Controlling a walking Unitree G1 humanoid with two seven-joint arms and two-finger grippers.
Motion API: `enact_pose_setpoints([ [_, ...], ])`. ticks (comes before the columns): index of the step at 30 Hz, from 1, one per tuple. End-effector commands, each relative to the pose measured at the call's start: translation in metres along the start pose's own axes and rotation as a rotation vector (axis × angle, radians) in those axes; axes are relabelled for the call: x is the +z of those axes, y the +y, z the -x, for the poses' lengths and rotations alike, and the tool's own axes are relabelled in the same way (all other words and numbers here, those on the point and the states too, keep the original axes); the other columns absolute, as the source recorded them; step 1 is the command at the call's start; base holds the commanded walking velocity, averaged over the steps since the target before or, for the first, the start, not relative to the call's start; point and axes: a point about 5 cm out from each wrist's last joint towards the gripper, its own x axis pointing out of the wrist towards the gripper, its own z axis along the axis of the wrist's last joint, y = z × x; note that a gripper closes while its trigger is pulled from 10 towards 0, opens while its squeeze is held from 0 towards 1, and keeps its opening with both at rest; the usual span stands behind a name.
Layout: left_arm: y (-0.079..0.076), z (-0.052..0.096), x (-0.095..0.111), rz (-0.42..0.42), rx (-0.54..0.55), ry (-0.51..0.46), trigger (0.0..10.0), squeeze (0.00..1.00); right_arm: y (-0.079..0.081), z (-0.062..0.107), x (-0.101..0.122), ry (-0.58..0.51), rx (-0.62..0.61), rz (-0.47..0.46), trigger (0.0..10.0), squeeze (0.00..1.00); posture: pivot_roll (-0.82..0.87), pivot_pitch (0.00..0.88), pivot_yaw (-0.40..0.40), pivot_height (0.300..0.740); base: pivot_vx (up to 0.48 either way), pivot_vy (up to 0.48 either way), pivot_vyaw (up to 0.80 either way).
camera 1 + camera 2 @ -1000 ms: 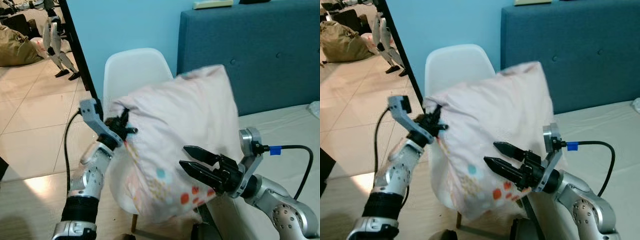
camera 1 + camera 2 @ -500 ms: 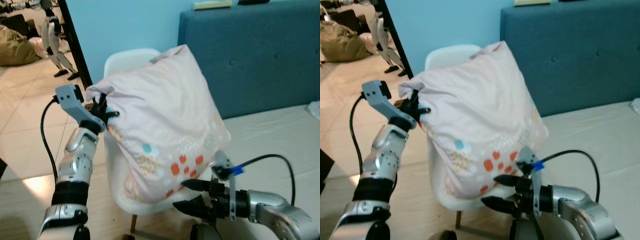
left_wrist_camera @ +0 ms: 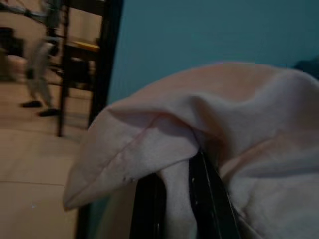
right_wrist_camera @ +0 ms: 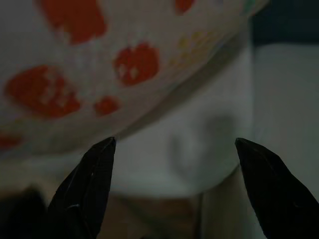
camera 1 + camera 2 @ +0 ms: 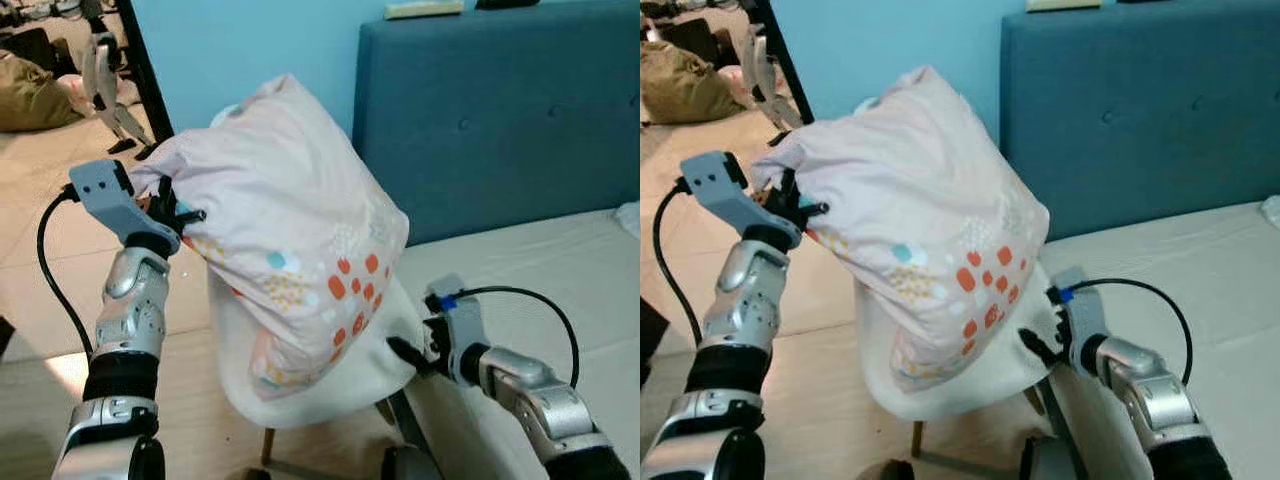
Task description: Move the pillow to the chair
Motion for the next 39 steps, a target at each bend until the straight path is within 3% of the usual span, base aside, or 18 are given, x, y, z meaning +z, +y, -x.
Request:
enact_pose_setpoints([
  [1, 0.01, 0.002, 0.001, -0.089, 0.048, -0.007, 0.0, 0.0, 0.006, -0.008, 0.006, -0.053, -0.034, 0.045, 10.0, 0.0, -0.08, 0.034, 0.063, 0.615, 0.0, 0.0, 0.0],
  [5, 0.014, 0.006, -0.001, -0.148, 0.08, -0.009, 0.0, 0.0, 0.022, -0.018, 0.011, -0.075, -0.008, 0.111, 10.0, 0.0, -0.07, 0.035, 0.06, 0.615, 0.0, 0.0, 0.0],
  [6, 0.015, 0.008, -0.002, -0.151, 0.089, -0.007, 0.0, 0.0, 0.043, -0.023, 0.013, -0.093, 0.093, 0.162, 10.0, 0.0, -0.06, 0.038, 0.056, 0.615, 0.0, 0.0, 0.0],
  [7, 0.015, 0.008, -0.002, -0.151, 0.089, -0.007, 0.0, 0.0, 0.043, -0.023, 0.013, -0.093, 0.093, 0.162, 10.0, 0.0, -0.06, 0.038, 0.056, 0.615, 0.0, 0.0, 0.0],
  [10, 0.012, 0.011, -0.006, -0.14, 0.093, 0.001, 0.0, 0.0, 0.104, -0.027, 0.007, -0.108, 0.407, 0.348, 10.0, 0.0, -0.07, 0.041, 0.055, 0.615, 0.0, 0.0, 0.0],
  [11, 0.012, 0.011, -0.006, -0.14, 0.093, 0.001, 0.0, 0.0, 0.104, -0.027, 0.007, -0.108, 0.407, 0.348, 10.0, 0.0, -0.07, 0.041, 0.055, 0.615, 0.0, 0.0, 0.0],
  [12, 0.009, 0.011, -0.009, -0.135, 0.087, 0.005, 0.0, 0.0, 0.121, -0.03, -0.001, -0.074, 0.463, 0.431, 10.0, 0.0, -0.07, 0.043, 0.051, 0.615, 0.0, 0.0, 0.0],
  [13, 0.009, 0.011, -0.009, -0.135, 0.087, 0.005, 0.0, 0.0, 0.121, -0.03, -0.001, -0.074, 0.463, 0.431, 10.0, 0.0, -0.07, 0.043, 0.051, 0.615, 0.0, 0.0, 0.0],
  [16, 0.002, 0.011, -0.011, -0.127, 0.079, 0.003, 0.0, 0.0, 0.123, -0.046, -0.005, -0.044, 0.306, 0.508, 10.0, 0.0, -0.07, 0.046, 0.051, 0.615, 0.0, 0.0, 0.0],
  [20, -0.001, 0.011, -0.012, -0.128, 0.076, 0.0, 0.0, 0.0, 0.123, -0.051, -0.003, -0.053, 0.239, 0.513, 10.0, 0.0, -0.07, 0.048, 0.049, 0.615, 0.0, 0.0, 0.0],
  [26, -0.009, 0.012, -0.015, -0.111, 0.062, 0.002, 0.0, 0.0, 0.117, -0.065, 0.005, -0.044, 0.044, 0.462, 10.0, 0.0, -0.07, 0.054, 0.047, 0.615, 0.0, 0.0, 0.0],
  [33, -0.013, 0.011, -0.014, -0.103, 0.058, -0.004, 0.0, 0.0, 0.106, -0.072, 0.004, -0.02, -0.069, 0.432, 10.0, 0.0, -0.06, 0.052, 0.042, 0.615, 0.0, 0.0, 0.0],
  [34, -0.013, 0.011, -0.014, -0.101, 0.058, -0.005, 0.0, 0.0, 0.098, -0.073, 0.004, -0.02, -0.105, 0.419, 1.4, 0.0, -0.06, 0.051, 0.041, 0.615, 0.0, 0.0, 0.0],
  [35, -0.013, 0.011, -0.013, -0.1, 0.059, -0.007, 0.0, 0.0, 0.093, -0.073, 0.005, -0.021, -0.133, 0.41, 1.4, 0.0, -0.06, 0.051, 0.041, 0.615, 0.0, 0.0, 0.0],
  [36, -0.013, 0.011, -0.013, -0.099, 0.061, -0.008, 0.0, 0.0, 0.087, -0.074, 0.005, -0.018, -0.154, 0.404, 0.0, 0.0, -0.06, 0.05, 0.042, 0.615, 0.0, 0.0, 0.0],
  [38, -0.013, 0.011, -0.013, -0.099, 0.061, -0.008, 0.0, 0.0, 0.087, -0.074, 0.005, -0.018, -0.154, 0.404, 0.0, 0.0, -0.06, 0.05, 0.042, 0.615, 0.0, 0.0, 0.0],
  [39, -0.013, 0.011, -0.013, -0.097, 0.062, -0.009, 0.0, 0.0, 0.08, -0.074, 0.006, -0.02, -0.185, 0.398, 0.0, 0.0, -0.06, 0.049, 0.039, 0.615, 0.0, 0.0, 0.0],
])
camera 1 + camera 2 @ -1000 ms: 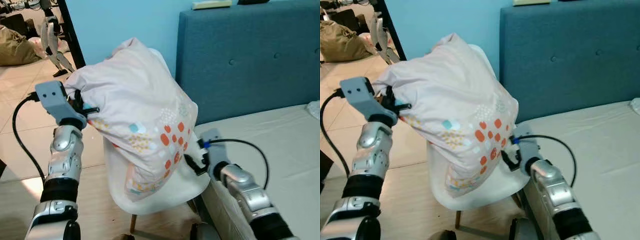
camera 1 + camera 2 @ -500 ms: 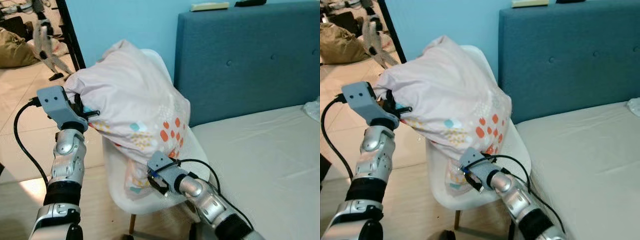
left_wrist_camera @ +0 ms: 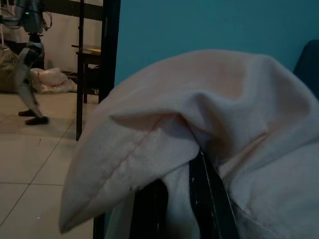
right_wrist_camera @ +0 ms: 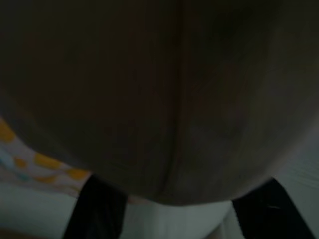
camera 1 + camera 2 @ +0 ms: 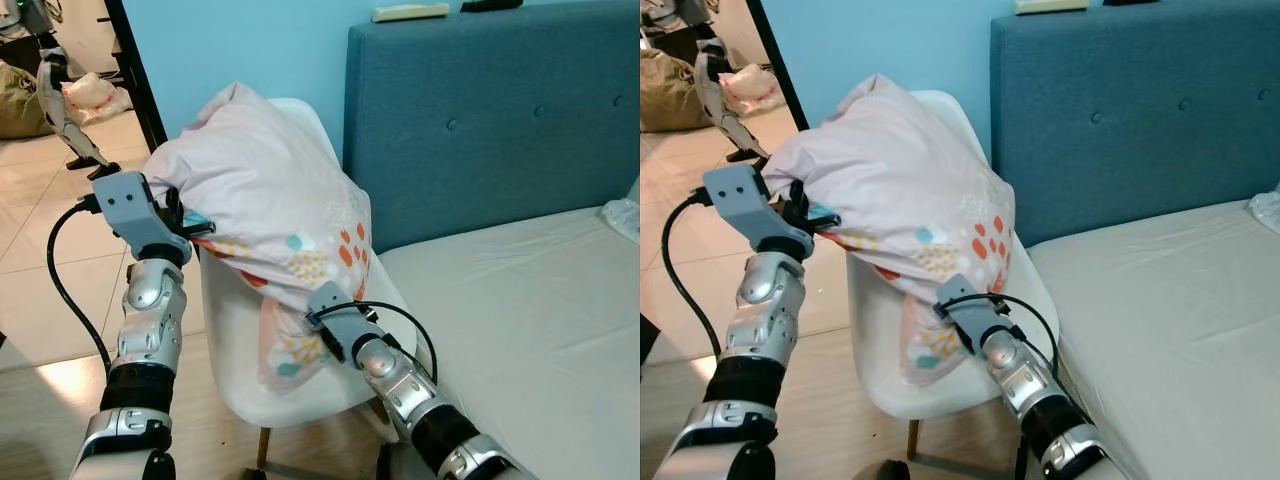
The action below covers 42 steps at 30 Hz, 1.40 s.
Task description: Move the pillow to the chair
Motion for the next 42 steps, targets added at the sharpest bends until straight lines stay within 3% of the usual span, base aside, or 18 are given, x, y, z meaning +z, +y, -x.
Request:
enact_pose_setpoints([
  [1, 0.003, 0.001, 0.002, -0.013, 0.013, -0.012, 0.0, 0.0, -0.019, -0.003, 0.0, -0.002, -0.089, -0.021, 0.0, 0.0, -0.06, 0.048, 0.04, 0.615, 0.0, 0.0, 0.0],
  [2, 0.003, 0.001, 0.002, -0.013, 0.013, -0.012, 0.0, 0.0, -0.019, -0.003, 0.0, -0.002, -0.089, -0.021, 0.0, 0.0, -0.06, 0.048, 0.04, 0.615, 0.0, 0.0, 0.0],
  [4, 0.003, 0.001, 0.002, -0.011, 0.017, -0.012, 0.0, 0.0, -0.044, -0.003, -0.005, 0.012, -0.188, -0.039, 0.0, 0.0, -0.06, 0.044, 0.039, 0.615, 0.0, 0.0, 0.0],
  [10, 0.003, 0.0, 0.002, -0.004, 0.018, -0.011, 0.0, 0.0, -0.081, 0.001, -0.015, 0.026, -0.335, -0.082, 0.0, 0.0, -0.06, 0.037, 0.042, 0.615, 0.0, 0.0, 0.0],
  [17, 0.0, 0.0, 0.0, 0.009, 0.011, -0.003, 0.0, 0.0, -0.102, 0.005, -0.022, 0.028, -0.417, -0.095, 0.0, 0.0, -0.06, 0.035, 0.044, 0.615, 0.0, 0.0, 0.0],
  [23, -0.004, 0.008, -0.009, 0.03, 0.004, 0.031, 0.0, 0.0, -0.137, 0.015, -0.025, 0.009, -0.558, -0.092, 0.0, 0.0, -0.06, 0.026, 0.048, 0.615, 0.0, 0.0, 0.0],
  [27, -0.004, 0.01, -0.013, 0.031, 0.008, 0.045, 0.0, 0.0, -0.137, 0.014, -0.025, -0.007, -0.536, -0.149, 0.0, 0.0, -0.06, 0.025, 0.047, 0.615, 0.0, 0.0, 0.0],
  [28, -0.003, 0.011, -0.014, 0.025, 0.01, 0.051, 0.0, 0.0, -0.126, 0.01, -0.023, -0.024, -0.438, -0.213, 0.2, 0.0, -0.06, 0.026, 0.049, 0.615, 0.0, 0.0, 0.0],
  [29, -0.003, 0.011, -0.014, 0.025, 0.01, 0.051, 0.0, 0.0, -0.126, 0.01, -0.023, -0.024, -0.438, -0.213, 0.2, 0.0, -0.06, 0.026, 0.049, 0.615, 0.0, 0.0, 0.0],
  [30, -0.002, 0.012, -0.015, 0.022, 0.011, 0.055, 0.0, 0.0, -0.118, 0.007, -0.021, -0.039, -0.368, -0.257, 7.5, 0.0, -0.06, 0.026, 0.049, 0.615, 0.0, 0.0, 0.0],
  [31, -0.001, 0.012, -0.015, -0.007, 0.008, 0.058, 0.0, 0.0, -0.099, 0.002, -0.016, -0.076, -0.205, -0.339, 10.0, 0.0, -0.06, 0.029, 0.052, 0.615, 0.0, 0.0, 0.0],
  [32, 0.001, 0.013, -0.016, -0.035, 0.01, 0.063, 0.0, 0.0, -0.081, 0.001, -0.013, -0.105, -0.057, -0.41, 10.0, 0.0, -0.06, 0.029, 0.052, 0.615, 0.0, 0.0, 0.0],
  [33, 0.001, 0.013, -0.016, -0.035, 0.01, 0.063, 0.0, 0.0, -0.081, 0.001, -0.013, -0.105, -0.057, -0.41, 10.0, 0.0, -0.06, 0.029, 0.052, 0.615, 0.0, 0.0, 0.0],
  [35, 0.008, 0.015, -0.018, -0.091, 0.028, 0.073, 0.0, 0.0, -0.061, 0.008, 0.002, -0.262, 0.178, -0.586, 10.0, 0.0, -0.06, 0.033, 0.053, 0.615, 0.0, 0.0, 0.0],
  [37, 0.011, 0.015, -0.018, -0.1, 0.035, 0.075, 0.0, 0.0, -0.061, 0.012, 0.009, -0.332, 0.228, -0.656, 10.0, 0.0, -0.06, 0.033, 0.053, 0.615, 0.0, 0.0, 0.0],
  [39, 0.016, 0.015, -0.017, -0.106, 0.05, 0.076, 0.0, 0.0, -0.066, 0.03, 0.026, -0.523, 0.363, -0.846, 10.0, 0.0, -0.06, 0.037, 0.052, 0.615, 0.0, 0.0, 0.0],
  [40, 0.017, 0.015, -0.017, -0.107, 0.053, 0.076, 0.0, 0.0, -0.066, 0.043, 0.032, -0.606, 0.471, -0.88, 10.0, 0.99, -0.06, 0.037, 0.052, 0.615, 0.0, 0.0, 0.0],
  [42, 0.018, 0.014, -0.016, -0.107, 0.055, 0.075, 0.0, 0.0, -0.064, 0.054, 0.035, -0.655, 0.555, -0.853, 10.0, 0.99, -0.06, 0.038, 0.053, 0.615, 0.0, 0.0, 0.0],
])
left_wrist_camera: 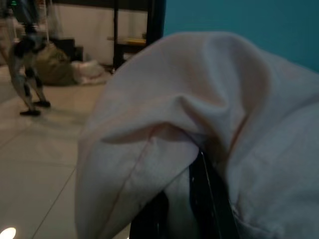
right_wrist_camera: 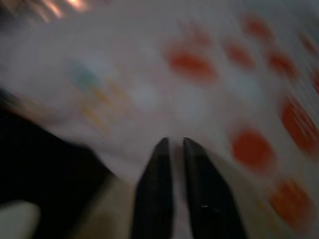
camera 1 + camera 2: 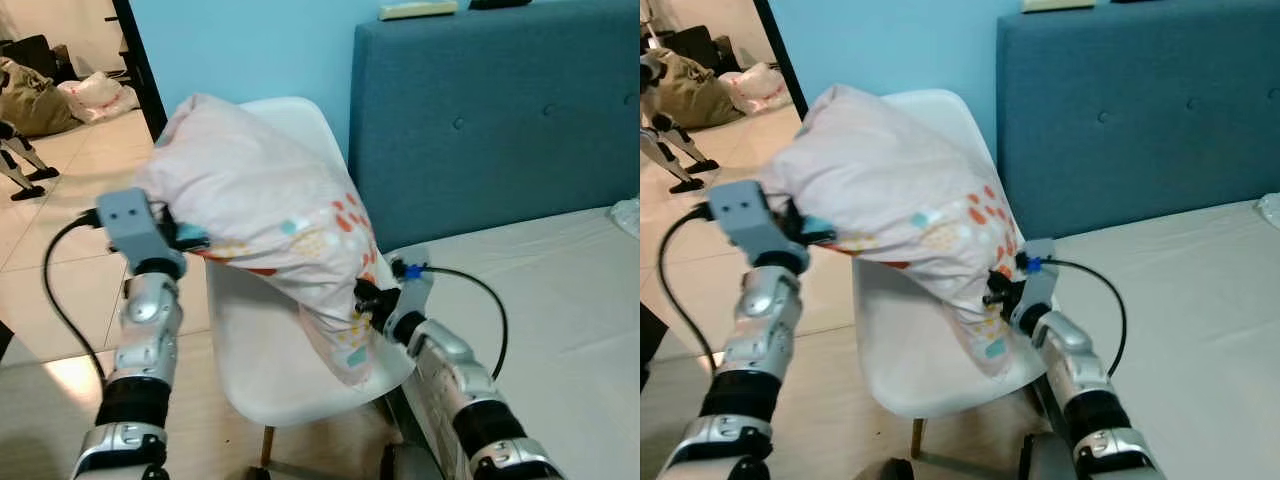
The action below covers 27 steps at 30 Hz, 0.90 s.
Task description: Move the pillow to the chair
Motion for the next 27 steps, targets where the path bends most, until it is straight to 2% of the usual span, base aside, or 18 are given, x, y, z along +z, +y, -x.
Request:
enact_pose_setpoints([
  [1, 0.001, 0.0, -0.003, -0.019, -0.006, 0.02, 0.0, 0.0, 0.014, -0.001, 0.004, -0.023, 0.118, -0.038, 10.0, 0.99, -0.06, 0.038, 0.053, 0.615, 0.0, 0.0, 0.0],
  [3, -0.001, 0.0, -0.002, -0.015, -0.01, 0.016, 0.0, 0.0, 0.03, 0.018, -0.011, 0.116, 0.299, 0.01, 10.0, 1.0, -0.06, 0.04, 0.053, 0.615, 0.0, 0.0, 0.0],
  [4, -0.001, 0.0, -0.002, -0.015, -0.01, 0.016, 0.0, 0.0, 0.03, 0.018, -0.011, 0.116, 0.299, 0.01, 10.0, 1.0, -0.06, 0.04, 0.053, 0.615, 0.0, 0.0, 0.0],
  [5, -0.003, 0.0, -0.002, -0.012, -0.013, 0.016, 0.0, 0.0, 0.036, 0.03, -0.021, 0.203, 0.374, 0.017, 10.0, 1.0, -0.06, 0.041, 0.054, 0.615, 0.0, 0.0, 0.0],
  [6, -0.003, 0.0, -0.002, -0.012, -0.013, 0.016, 0.0, 0.0, 0.036, 0.03, -0.021, 0.203, 0.374, 0.017, 10.0, 1.0, -0.06, 0.041, 0.054, 0.615, 0.0, 0.0, 0.0],
  [8, -0.007, 0.0, -0.002, -0.006, -0.022, 0.016, 0.0, 0.0, 0.04, 0.05, -0.042, 0.39, 0.442, 0.024, 10.0, 1.0, -0.06, 0.044, 0.057, 0.615, 0.0, 0.0, 0.0],
  [10, -0.01, 0.0, -0.002, -0.002, -0.028, 0.017, 0.0, 0.0, 0.036, 0.061, -0.06, 0.539, 0.429, 0.046, 10.0, 1.0, -0.06, 0.043, 0.058, 0.615, 0.0, 0.0, 0.0],
  [11, -0.01, 0.0, -0.002, -0.002, -0.028, 0.017, 0.0, 0.0, 0.036, 0.061, -0.06, 0.539, 0.429, 0.046, 10.0, 1.0, -0.06, 0.043, 0.058, 0.615, 0.0, 0.0, 0.0],
  [14, -0.014, 0.0, -0.002, 0.006, -0.037, 0.018, 0.0, 0.0, 0.01, 0.063, -0.085, 0.704, 0.192, 0.153, 10.0, 1.0, -0.06, 0.044, 0.059, 0.615, 0.0, 0.0, 0.0],
  [15, -0.014, 0.0, -0.002, 0.009, -0.037, 0.018, 0.0, 0.0, -0.001, 0.06, -0.087, 0.712, 0.082, 0.165, 10.0, 1.0, -0.06, 0.045, 0.059, 0.615, 0.0, 0.0, 0.0],
  [17, -0.014, -0.001, -0.002, 0.014, -0.036, 0.018, 0.0, 0.0, -0.013, 0.053, -0.088, 0.702, -0.056, 0.167, 10.0, 1.0, -0.06, 0.046, 0.059, 0.615, 0.0, 0.0, 0.0],
  [18, -0.014, -0.001, -0.002, 0.016, -0.035, 0.019, 0.0, 0.0, -0.016, 0.05, -0.088, 0.698, -0.098, 0.167, 10.0, 0.31, -0.06, 0.046, 0.059, 0.615, 0.0, 0.0, 0.0],
  [19, -0.014, -0.001, -0.002, 0.017, -0.034, 0.02, 0.0, 0.0, -0.018, 0.045, -0.087, 0.676, -0.132, 0.168, 10.0, 0.0, -0.06, 0.047, 0.06, 0.615, 0.0, 0.0, 0.0],
  [21, -0.014, -0.001, -0.002, 0.018, -0.034, 0.021, 0.0, 0.0, -0.019, 0.041, -0.087, 0.66, -0.152, 0.167, 10.0, 0.0, -0.06, 0.047, 0.06, 0.615, 0.0, 0.0, 0.0],
  [22, -0.015, 0.002, -0.005, 0.024, -0.036, 0.033, 0.0, 0.0, -0.017, 0.028, -0.089, 0.603, -0.193, 0.119, 10.0, 0.0, -0.06, 0.065, 0.06, 0.615, 0.0, 0.0, 0.0],
  [23, -0.015, 0.002, -0.005, 0.024, -0.036, 0.033, 0.0, 0.0, -0.017, 0.028, -0.089, 0.603, -0.193, 0.119, 10.0, 0.0, -0.06, 0.065, 0.06, 0.615, 0.0, 0.0, 0.0],
  [24, -0.016, 0.006, -0.008, 0.027, -0.038, 0.046, 0.0, 0.0, -0.009, 0.016, -0.096, 0.597, -0.168, 0.079, 10.0, 0.0, -0.05, 0.078, 0.055, 0.615, 0.0, 0.0, 0.0],
  [27, -0.015, 0.013, -0.014, 0.025, -0.034, 0.066, 0.0, 0.0, 0.004, 0.005, -0.104, 0.594, -0.106, 0.02, 10.0, 0.0, -0.04, 0.092, 0.049, 0.615, 0.0, 0.0, 0.0],
])
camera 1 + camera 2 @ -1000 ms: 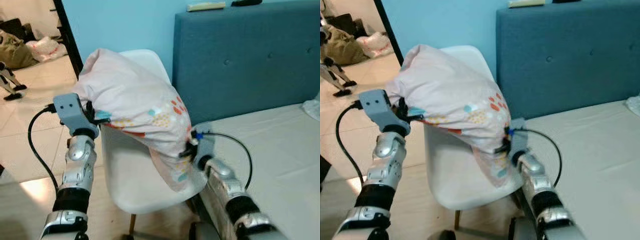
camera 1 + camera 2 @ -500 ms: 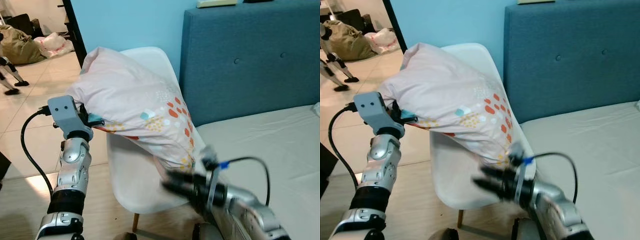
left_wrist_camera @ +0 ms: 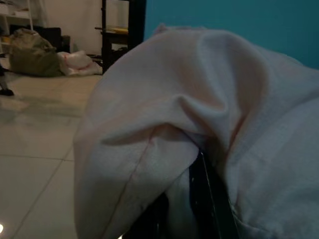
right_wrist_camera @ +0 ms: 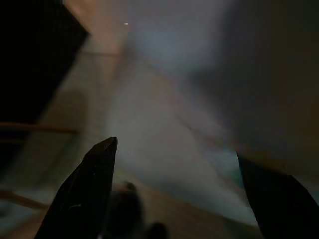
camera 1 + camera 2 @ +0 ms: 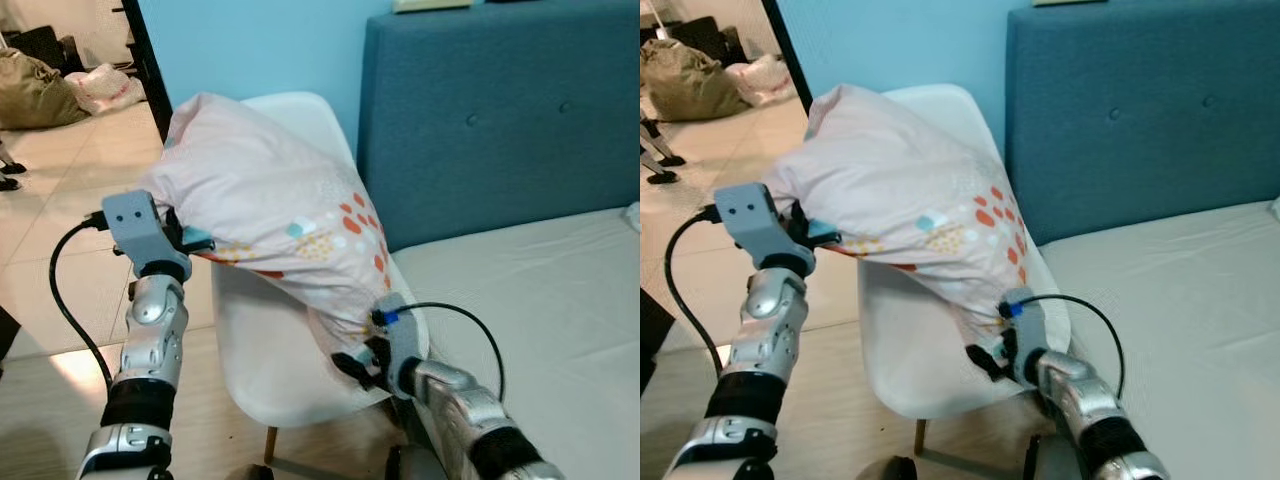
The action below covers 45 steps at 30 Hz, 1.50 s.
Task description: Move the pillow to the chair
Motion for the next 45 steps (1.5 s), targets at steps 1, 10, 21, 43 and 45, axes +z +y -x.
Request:
enact_pose_setpoints([
  [1, 0.003, 0.009, -0.01, -0.009, 0.008, 0.048, 0.0, 0.0, 0.008, -0.008, -0.003, -0.004, 0.041, -0.046, 10.0, 0.0, -0.03, 0.107, 0.043, 0.615, 0.0, 0.0, 0.0],
  [10, 0.012, 0.031, -0.014, -0.02, 0.043, 0.075, 0.0, 0.0, 0.001, -0.017, -0.017, 0.058, -0.117, -0.147, 10.0, 0.0, 0.03, 0.195, 0.01, 0.615, 0.0, 0.0, 0.0],
  [21, 0.036, 0.05, -0.01, -0.068, 0.103, 0.097, 0.0, 0.0, -0.059, 0.015, 0.011, -0.117, -0.499, -0.212, 10.0, 0.0, 0.05, 0.238, 0.003, 0.61, 0.0, 0.0, 0.0],
  [43, 0.017, 0.08, -0.048, -0.029, 0.006, 0.294, 0.0, 0.0, -0.096, 0.056, 0.096, -0.513, -0.638, -0.15, 10.0, 0.0, 0.04, 0.24, 0.012, 0.52, 0.0, 0.0, 0.0],
  [45, 0.016, 0.082, -0.051, -0.028, -0.006, 0.305, 0.0, 0.0, -0.108, 0.078, 0.122, -0.612, -0.719, -0.113, 10.0, 0.0, 0.03, 0.239, 0.011, 0.51, 0.0, 0.0, 0.0],
])
